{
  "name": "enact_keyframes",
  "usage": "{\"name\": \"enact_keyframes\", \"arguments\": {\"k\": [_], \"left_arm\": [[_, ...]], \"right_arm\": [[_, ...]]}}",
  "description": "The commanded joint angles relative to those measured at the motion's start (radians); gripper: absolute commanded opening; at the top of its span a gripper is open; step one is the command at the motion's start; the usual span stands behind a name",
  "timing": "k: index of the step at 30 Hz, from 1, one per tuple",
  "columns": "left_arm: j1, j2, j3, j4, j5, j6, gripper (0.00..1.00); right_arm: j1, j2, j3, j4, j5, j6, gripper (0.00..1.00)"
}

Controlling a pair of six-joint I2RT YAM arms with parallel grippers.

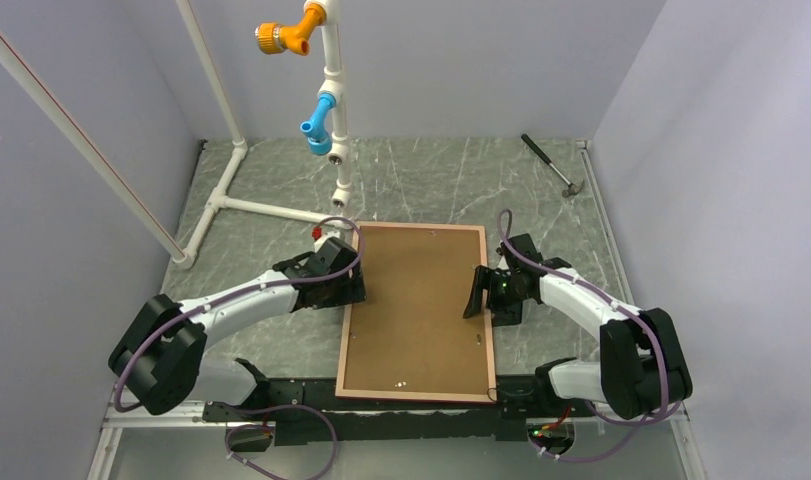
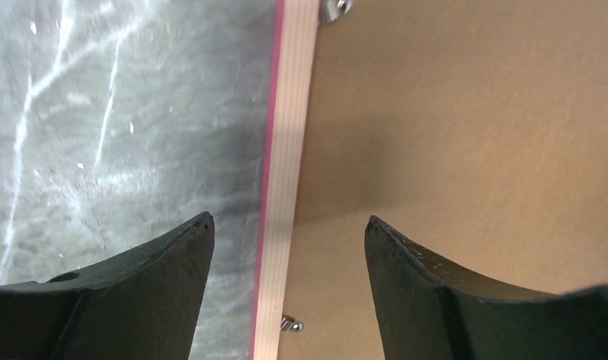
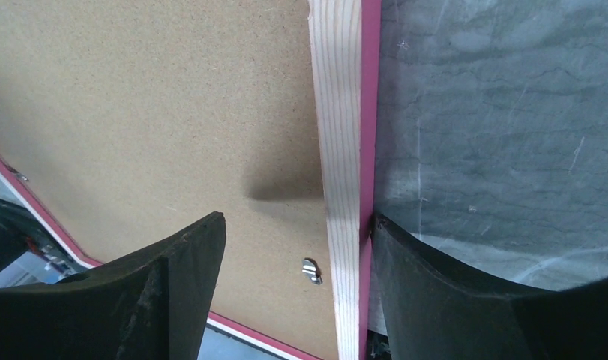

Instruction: Put the photo into the frame

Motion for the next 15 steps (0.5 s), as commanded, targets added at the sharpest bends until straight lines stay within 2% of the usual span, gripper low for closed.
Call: {"name": "enact_keyframes", "arguments": {"k": [1,10,15], "left_arm": [[-0.001,-0.066,-0.057,0.047,0.060,-0.052,0.76],[-0.001,-0.091,-0.086,0.032,0.072,-0.037,0.77],[-0.005,-0.083,-0.097,0.054,0.093,-0.035,0.77]], "right_arm": [[0.045,-0.019,0.014,-0.023,0.116,0.034,0.73],[0.123,-0.069,0.059,-0.102,0.299,0.089,0.76],[0.121,-0.006,0.142,-0.086,0.352,0.070,0.81]]}}
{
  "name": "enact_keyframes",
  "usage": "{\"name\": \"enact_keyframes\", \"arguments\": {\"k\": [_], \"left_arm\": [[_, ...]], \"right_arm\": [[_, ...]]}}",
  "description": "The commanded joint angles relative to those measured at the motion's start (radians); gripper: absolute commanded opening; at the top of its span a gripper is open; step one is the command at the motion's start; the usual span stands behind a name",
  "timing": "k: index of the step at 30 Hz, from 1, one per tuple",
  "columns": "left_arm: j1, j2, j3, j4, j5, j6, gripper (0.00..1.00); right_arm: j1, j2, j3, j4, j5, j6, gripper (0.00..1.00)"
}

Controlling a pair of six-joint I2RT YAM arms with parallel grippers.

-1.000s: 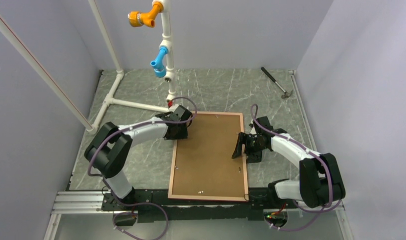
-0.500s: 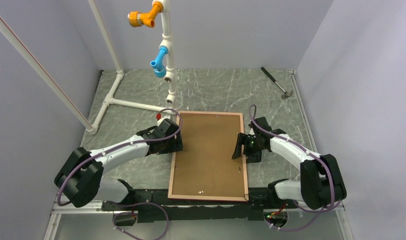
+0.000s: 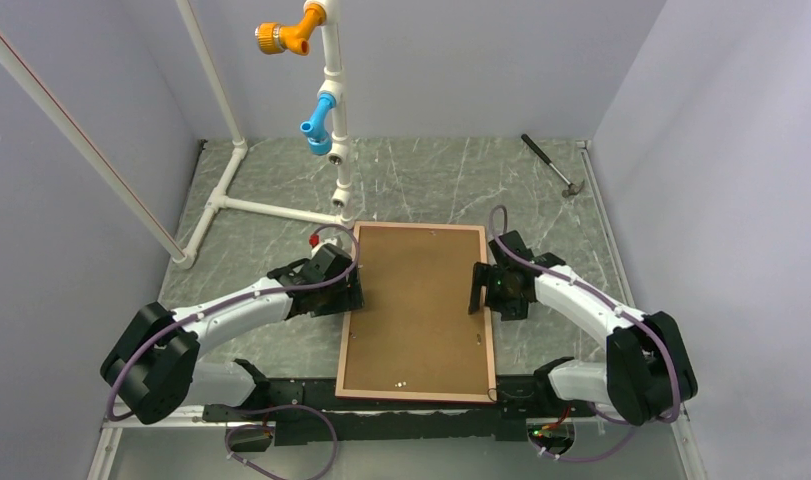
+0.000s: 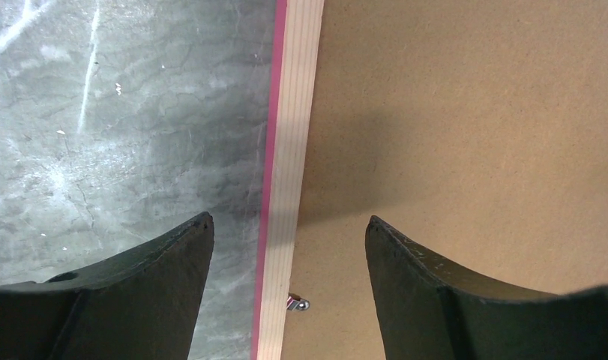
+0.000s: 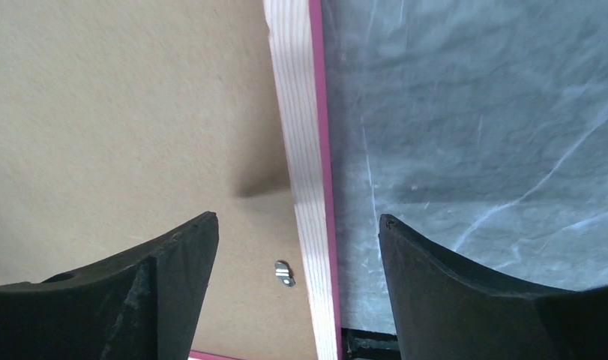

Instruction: Put the photo into the frame

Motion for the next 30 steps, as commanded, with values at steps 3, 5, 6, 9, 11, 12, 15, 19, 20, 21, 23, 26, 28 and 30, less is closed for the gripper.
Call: {"name": "enact_keyframes", "arguments": {"k": [3,5,6,9,11,12,15,19,20,21,23,26,28,30], "left_arm": [[-0.011,-0.013,-0.016,0.047,0.031,-0.011,0.76],[-0.019,-0.010,-0.020,0.050,0.031,-0.015,0.75],[-0.024,-0.007,-0.021,0.050,0.031,-0.018,0.74],[-0.042,0.006,-0.019,0.045,0.034,-0.029,0.73],[-0.065,0.019,-0.011,0.033,0.027,-0.038,0.73],[-0.077,0.027,-0.005,0.024,0.021,-0.043,0.73],[-0.109,0.051,0.016,-0.004,0.003,-0.054,0.73],[-0.138,0.066,0.032,-0.026,-0.013,-0.070,0.72],[-0.141,0.066,0.031,-0.024,-0.012,-0.075,0.72],[-0.142,0.066,0.030,-0.018,-0.009,-0.081,0.72],[-0.143,0.064,0.025,-0.002,-0.001,-0.092,0.71],[-0.143,0.068,0.023,0.017,0.011,-0.098,0.71],[-0.143,0.076,0.029,0.018,0.014,-0.098,0.70],[-0.145,0.085,0.036,0.011,0.013,-0.095,0.70]], "right_arm": [[-0.008,0.099,0.163,0.019,0.081,-0.024,0.83],[-0.018,0.149,0.197,0.040,0.068,-0.038,0.84],[-0.023,0.177,0.216,0.045,0.067,-0.045,0.84],[-0.036,0.258,0.269,0.057,0.072,-0.061,0.84],[-0.041,0.307,0.302,0.063,0.111,-0.073,0.83],[-0.045,0.334,0.325,0.062,0.126,-0.080,0.82],[-0.057,0.398,0.376,0.058,0.164,-0.105,0.80],[-0.091,0.455,0.419,0.062,0.161,-0.146,0.76],[-0.100,0.461,0.421,0.069,0.156,-0.157,0.75],[-0.107,0.464,0.421,0.074,0.147,-0.165,0.74],[-0.120,0.466,0.412,0.099,0.128,-0.185,0.71],[-0.126,0.466,0.391,0.122,0.106,-0.197,0.65],[-0.126,0.469,0.380,0.135,0.089,-0.201,0.63],[-0.126,0.477,0.377,0.133,0.072,-0.205,0.60]]}}
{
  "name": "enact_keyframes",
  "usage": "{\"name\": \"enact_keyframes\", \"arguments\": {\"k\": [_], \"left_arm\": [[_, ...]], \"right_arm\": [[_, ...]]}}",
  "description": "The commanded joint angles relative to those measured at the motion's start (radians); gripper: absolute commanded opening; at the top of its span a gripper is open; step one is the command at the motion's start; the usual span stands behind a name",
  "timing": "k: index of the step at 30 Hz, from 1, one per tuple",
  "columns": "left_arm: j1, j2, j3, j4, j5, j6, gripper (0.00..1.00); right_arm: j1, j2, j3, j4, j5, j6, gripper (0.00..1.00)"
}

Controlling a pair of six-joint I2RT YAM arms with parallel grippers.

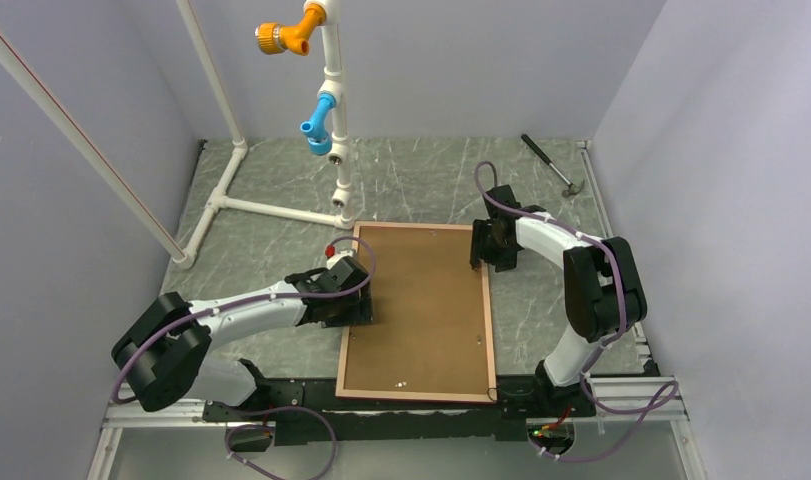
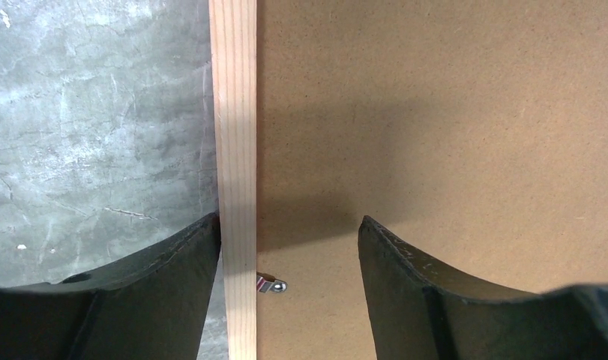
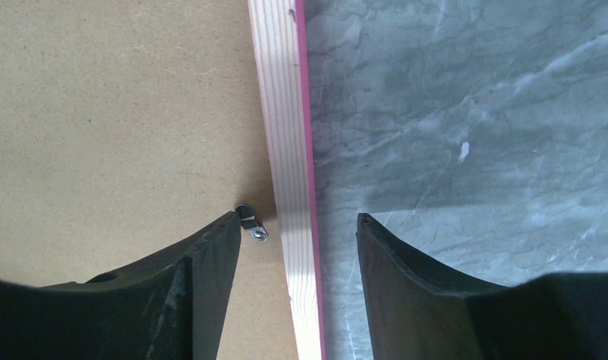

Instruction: Put the photo into the frame

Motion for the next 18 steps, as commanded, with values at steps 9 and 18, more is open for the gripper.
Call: {"name": "enact_keyframes", "arguments": {"k": [9,18], "left_arm": [[-0.014,0.035,0.029,0.019,0.020,-0.030,0.70],[-0.013,0.049,0.035,0.011,0.015,-0.027,0.69]], "right_arm": [[-0.002,0.027,-0.026,0.036,-0.004,-0.038,0.28],[-0.002,0.022,-0.032,0.035,0.016,-0.021,0.00]]}}
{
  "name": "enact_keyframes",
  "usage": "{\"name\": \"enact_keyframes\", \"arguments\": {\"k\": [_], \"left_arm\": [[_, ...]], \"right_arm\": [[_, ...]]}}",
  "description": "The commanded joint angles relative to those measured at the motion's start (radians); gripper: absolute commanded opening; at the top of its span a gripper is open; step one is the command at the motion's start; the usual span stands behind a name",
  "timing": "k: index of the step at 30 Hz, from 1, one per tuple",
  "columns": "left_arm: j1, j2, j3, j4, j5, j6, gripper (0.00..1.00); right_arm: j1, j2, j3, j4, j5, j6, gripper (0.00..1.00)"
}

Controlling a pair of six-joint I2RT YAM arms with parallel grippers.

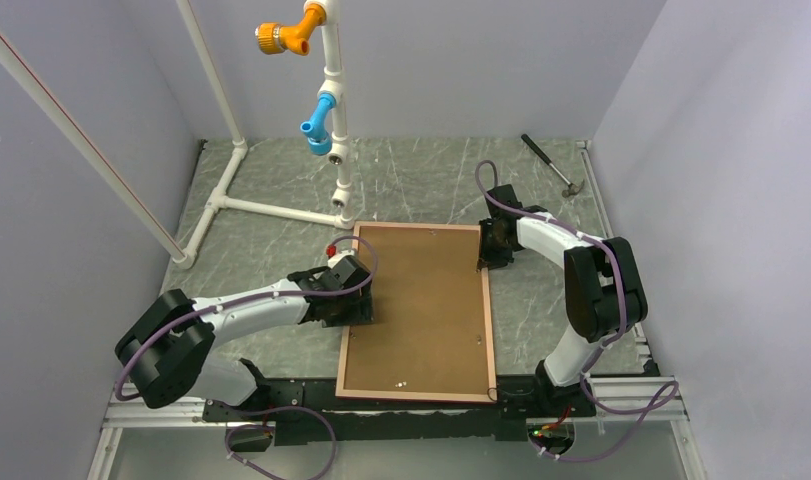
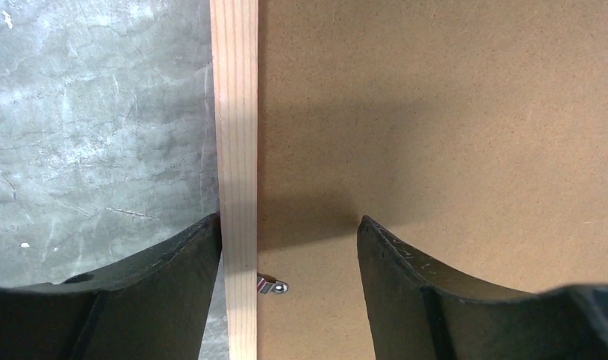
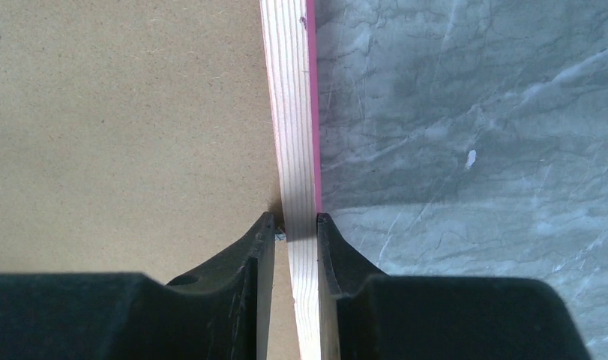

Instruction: Put the photo into the frame

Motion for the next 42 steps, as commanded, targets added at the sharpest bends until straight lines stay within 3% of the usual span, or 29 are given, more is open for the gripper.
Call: {"name": "enact_keyframes", "arguments": {"k": [1,11,12,14,15,17,20,28,32,42], "left_arm": [[-0.012,0.027,0.015,0.025,0.022,-0.027,0.70],[-0.011,0.003,0.006,0.011,0.005,-0.034,0.70],[-0.011,-0.001,0.007,0.008,0.004,-0.034,0.70],[-0.011,-0.006,0.008,0.002,0.000,-0.033,0.70],[-0.012,-0.009,0.010,0.000,-0.001,-0.033,0.70],[-0.012,-0.012,0.010,-0.002,-0.002,-0.033,0.70],[-0.011,-0.015,0.013,-0.005,-0.004,-0.030,0.70],[-0.012,-0.031,0.010,-0.013,-0.010,-0.026,0.70],[-0.011,-0.033,0.007,-0.011,-0.009,-0.024,0.71],[-0.011,-0.036,0.005,-0.012,-0.013,-0.017,0.71]], "right_arm": [[0.005,0.018,-0.026,0.010,0.044,-0.004,0.00],[-0.001,-0.046,-0.007,-0.004,-0.011,-0.004,0.02],[-0.003,-0.060,-0.007,-0.002,-0.029,-0.003,0.15],[-0.014,-0.099,-0.017,0.006,-0.069,-0.002,0.52],[-0.017,-0.127,-0.026,0.010,-0.092,0.000,0.61],[-0.018,-0.188,-0.051,0.015,-0.111,0.008,0.74],[-0.020,-0.278,-0.099,0.008,-0.136,0.017,0.85],[-0.018,-0.453,-0.269,-0.093,-0.211,0.035,0.99],[0.024,-0.531,-0.285,-0.161,-0.218,0.090,1.00],[0.155,-0.551,-0.351,-0.266,-0.128,0.218,0.92]]}}
